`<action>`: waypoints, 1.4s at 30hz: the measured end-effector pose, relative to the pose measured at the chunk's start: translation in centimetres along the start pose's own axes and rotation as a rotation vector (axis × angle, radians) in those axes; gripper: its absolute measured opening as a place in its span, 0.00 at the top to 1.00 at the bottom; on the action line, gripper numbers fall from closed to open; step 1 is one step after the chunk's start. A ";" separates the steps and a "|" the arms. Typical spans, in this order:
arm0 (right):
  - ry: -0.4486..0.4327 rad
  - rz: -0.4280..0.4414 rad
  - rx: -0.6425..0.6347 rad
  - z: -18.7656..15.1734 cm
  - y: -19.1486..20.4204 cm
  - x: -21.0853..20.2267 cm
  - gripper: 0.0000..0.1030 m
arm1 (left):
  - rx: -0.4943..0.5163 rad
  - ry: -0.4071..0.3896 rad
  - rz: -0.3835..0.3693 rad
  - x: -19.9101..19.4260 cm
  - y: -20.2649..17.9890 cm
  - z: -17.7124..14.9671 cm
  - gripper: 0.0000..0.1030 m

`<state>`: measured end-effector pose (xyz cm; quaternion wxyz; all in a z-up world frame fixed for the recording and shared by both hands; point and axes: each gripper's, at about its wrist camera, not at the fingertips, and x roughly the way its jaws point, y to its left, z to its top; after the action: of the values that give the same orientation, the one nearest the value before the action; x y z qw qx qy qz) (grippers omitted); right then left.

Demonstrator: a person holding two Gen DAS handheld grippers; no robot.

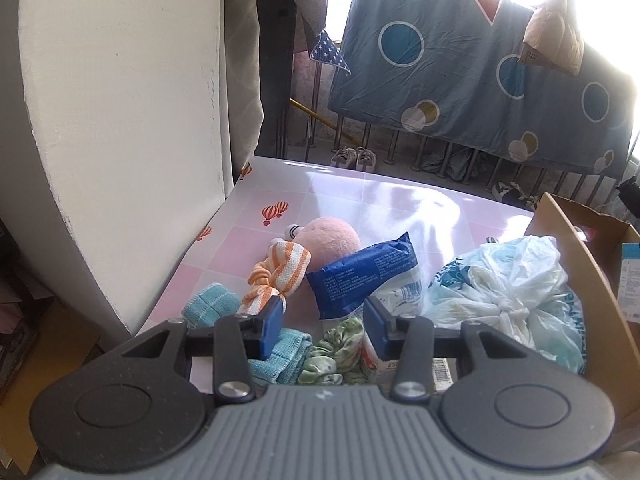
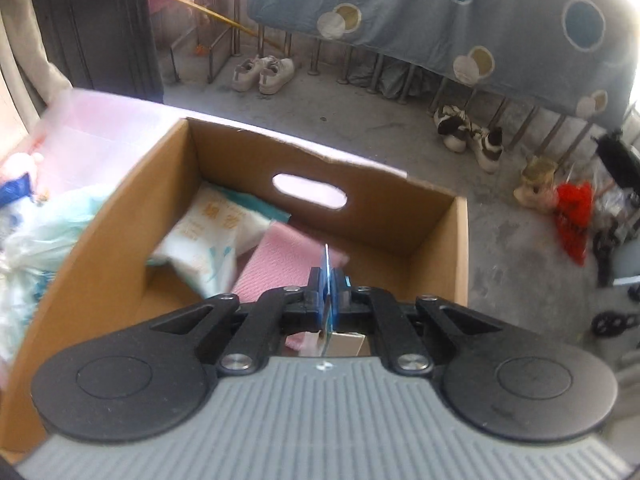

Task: Organize soft objects
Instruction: 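Lower the box into the cardboard box and open the right tool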

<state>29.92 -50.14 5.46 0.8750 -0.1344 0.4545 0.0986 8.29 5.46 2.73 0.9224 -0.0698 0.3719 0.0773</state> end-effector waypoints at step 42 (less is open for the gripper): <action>0.146 -0.187 0.356 -3.2 -0.8 9.5 0.68 | 0.001 0.037 -0.019 0.5 0.9 -0.4 0.52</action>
<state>33.08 -51.44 -3.99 0.8550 -0.0259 0.5125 -0.0747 8.22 6.27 2.04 0.9161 -0.0744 0.3884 0.0668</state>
